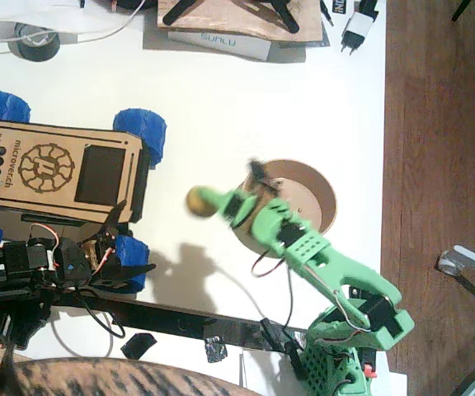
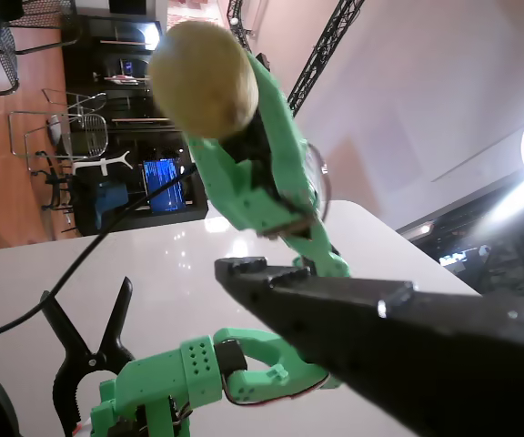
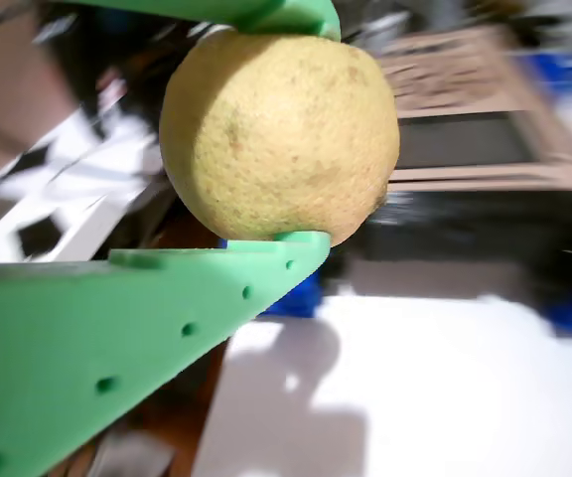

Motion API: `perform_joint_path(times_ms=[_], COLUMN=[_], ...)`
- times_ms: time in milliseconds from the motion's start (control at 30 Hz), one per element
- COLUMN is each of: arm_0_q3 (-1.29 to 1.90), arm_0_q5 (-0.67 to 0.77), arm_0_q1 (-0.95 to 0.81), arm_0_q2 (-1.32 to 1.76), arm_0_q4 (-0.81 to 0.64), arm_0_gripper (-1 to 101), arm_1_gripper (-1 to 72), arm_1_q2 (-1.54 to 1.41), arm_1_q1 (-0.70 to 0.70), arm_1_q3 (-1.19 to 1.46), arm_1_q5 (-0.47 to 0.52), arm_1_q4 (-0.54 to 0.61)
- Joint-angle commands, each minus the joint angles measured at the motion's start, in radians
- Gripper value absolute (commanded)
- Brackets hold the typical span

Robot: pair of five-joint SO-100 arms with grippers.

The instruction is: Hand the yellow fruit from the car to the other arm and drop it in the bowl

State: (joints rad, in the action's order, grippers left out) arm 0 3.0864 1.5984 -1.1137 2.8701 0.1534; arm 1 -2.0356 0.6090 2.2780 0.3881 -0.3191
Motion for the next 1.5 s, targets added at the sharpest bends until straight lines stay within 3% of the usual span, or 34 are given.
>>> perform_joint_path(times_ms=[0,233,400,567,800,933,1133,1300,1400,1433,1467], arm_0_q3=[-0.014,-0.014,-0.014,-0.014,-0.012,-0.012,-0.028,-0.028,-0.015,-0.012,-0.014], arm_0_q5=[-0.003,-0.005,-0.006,-0.008,-0.02,-0.193,-0.571,-0.653,-0.655,-0.655,-0.655], arm_0_q1=[-0.008,-0.006,0.061,0.209,0.436,0.598,0.733,0.761,0.756,0.756,0.761], arm_0_q2=[0.0,0.0,-0.006,-0.014,-0.064,-0.166,-0.176,-0.163,-0.069,-0.021,-0.018], arm_0_q4=[0.006,0.051,0.239,0.4,0.663,0.675,0.664,0.689,0.795,0.862,0.913], arm_0_gripper=[66,65,64,59,56,49,49,35,7,0,0], arm_1_gripper=[-0.1,-0.1,-0.1,-0.2,-0.2,-0.2,-0.2,-0.2,-0.2,-0.2,-0.2], arm_1_q2=[-0.063,0.005,0.095,0.192,0.319,0.382,0.448,0.486,0.499,0.5,0.502], arm_1_q1=[-0.089,-0.247,-0.328,-0.414,-0.476,-0.491,-0.5,-0.505,-0.506,-0.506,-0.508], arm_1_q3=[-0.017,-0.1,-0.152,-0.196,-0.308,-0.337,-0.367,-0.397,-0.4,-0.4,-0.399], arm_1_q5=[-0.075,-0.258,-0.347,-0.37,-0.394,-0.407,-0.419,-0.433,-0.437,-0.442,-0.445], arm_1_q4=[0.037,-0.072,-0.15,-0.172,-0.295,-0.298,-0.311,-0.345,-0.347,-0.347,-0.347])
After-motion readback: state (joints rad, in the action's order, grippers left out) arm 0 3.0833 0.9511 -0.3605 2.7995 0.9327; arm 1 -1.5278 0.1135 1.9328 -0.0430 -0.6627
